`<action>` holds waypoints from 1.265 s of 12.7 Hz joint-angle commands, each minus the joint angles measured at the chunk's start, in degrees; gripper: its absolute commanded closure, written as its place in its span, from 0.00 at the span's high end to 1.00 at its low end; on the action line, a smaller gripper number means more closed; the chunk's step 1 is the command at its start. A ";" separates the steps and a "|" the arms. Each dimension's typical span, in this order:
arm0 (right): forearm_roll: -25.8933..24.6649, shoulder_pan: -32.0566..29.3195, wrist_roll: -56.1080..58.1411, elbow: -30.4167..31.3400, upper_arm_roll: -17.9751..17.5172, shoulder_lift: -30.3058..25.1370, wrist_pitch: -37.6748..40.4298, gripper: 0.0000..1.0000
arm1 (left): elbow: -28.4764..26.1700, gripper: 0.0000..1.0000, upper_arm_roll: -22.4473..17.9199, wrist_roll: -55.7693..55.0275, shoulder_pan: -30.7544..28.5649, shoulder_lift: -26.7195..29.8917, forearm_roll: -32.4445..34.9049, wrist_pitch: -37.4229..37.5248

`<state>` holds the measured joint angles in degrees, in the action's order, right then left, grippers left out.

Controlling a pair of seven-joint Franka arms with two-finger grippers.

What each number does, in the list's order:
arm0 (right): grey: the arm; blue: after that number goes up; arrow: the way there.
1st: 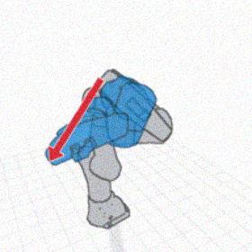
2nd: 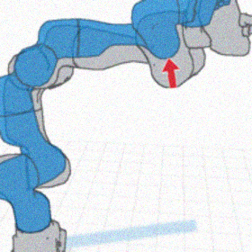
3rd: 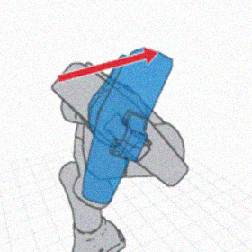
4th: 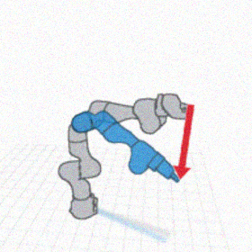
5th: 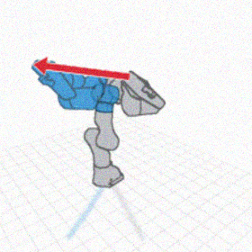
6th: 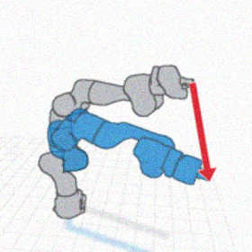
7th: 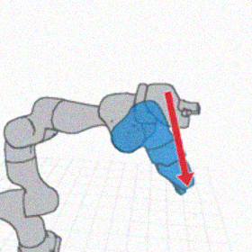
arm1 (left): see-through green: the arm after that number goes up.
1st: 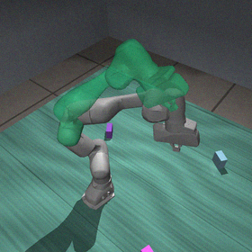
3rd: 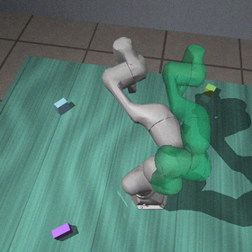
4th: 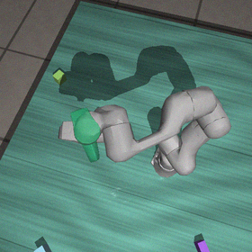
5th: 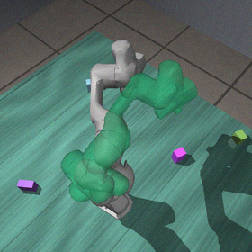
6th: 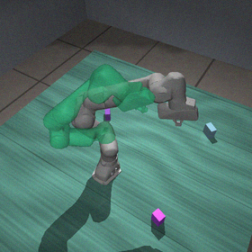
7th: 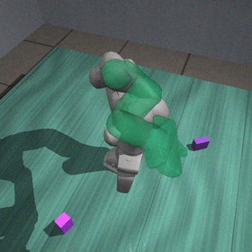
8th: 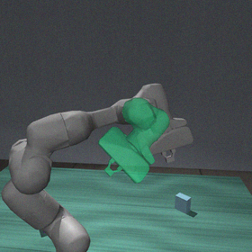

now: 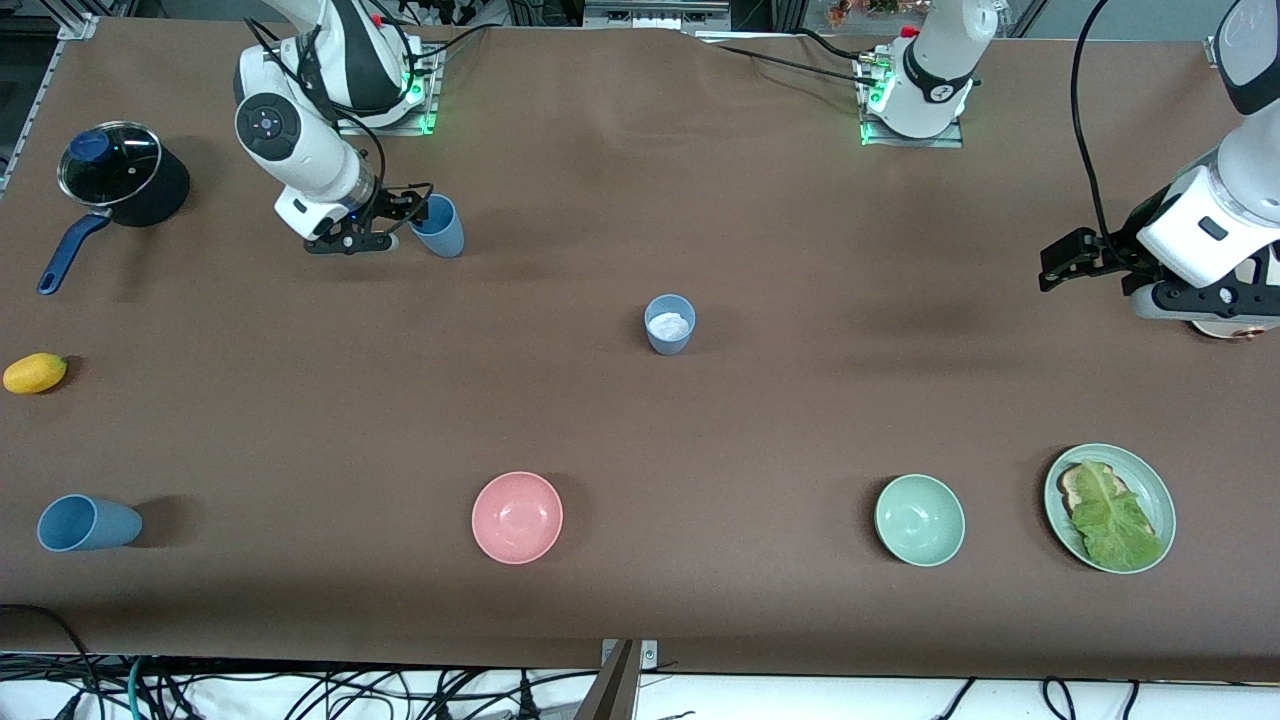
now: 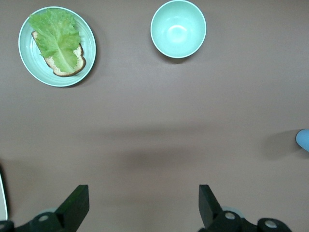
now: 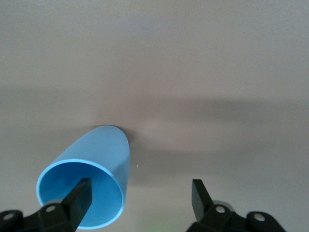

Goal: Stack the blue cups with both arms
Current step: 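Grasp the blue cup's rim with the right gripper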

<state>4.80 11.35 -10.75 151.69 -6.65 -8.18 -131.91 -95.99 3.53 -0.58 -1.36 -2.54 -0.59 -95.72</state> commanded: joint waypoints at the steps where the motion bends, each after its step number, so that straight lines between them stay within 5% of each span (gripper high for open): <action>1: 1.26 -0.19 -0.50 2.21 -0.73 -0.96 -2.56 0.87 | 0.71 1.00 -0.19 1.01 0.04 0.08 -0.99 0.97; 5: 1.26 -0.19 -5.94 2.12 -4.77 0.53 -4.93 0.75 | 0.71 1.00 -0.19 1.01 -0.05 0.08 -0.99 1.06; 9: 1.26 -0.19 -6.22 2.12 -5.13 0.54 -5.11 0.63 | 0.71 1.00 -0.19 1.01 -0.05 0.08 -0.99 1.15; 16: 1.35 -0.28 -5.95 1.94 -4.60 0.10 -4.94 0.11 | 0.71 1.00 -0.19 1.01 -0.05 0.08 -0.99 1.24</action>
<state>5.02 11.35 -16.76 153.01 -11.22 -7.19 -136.20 -95.99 3.53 -0.58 -1.36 -2.54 -0.59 -95.56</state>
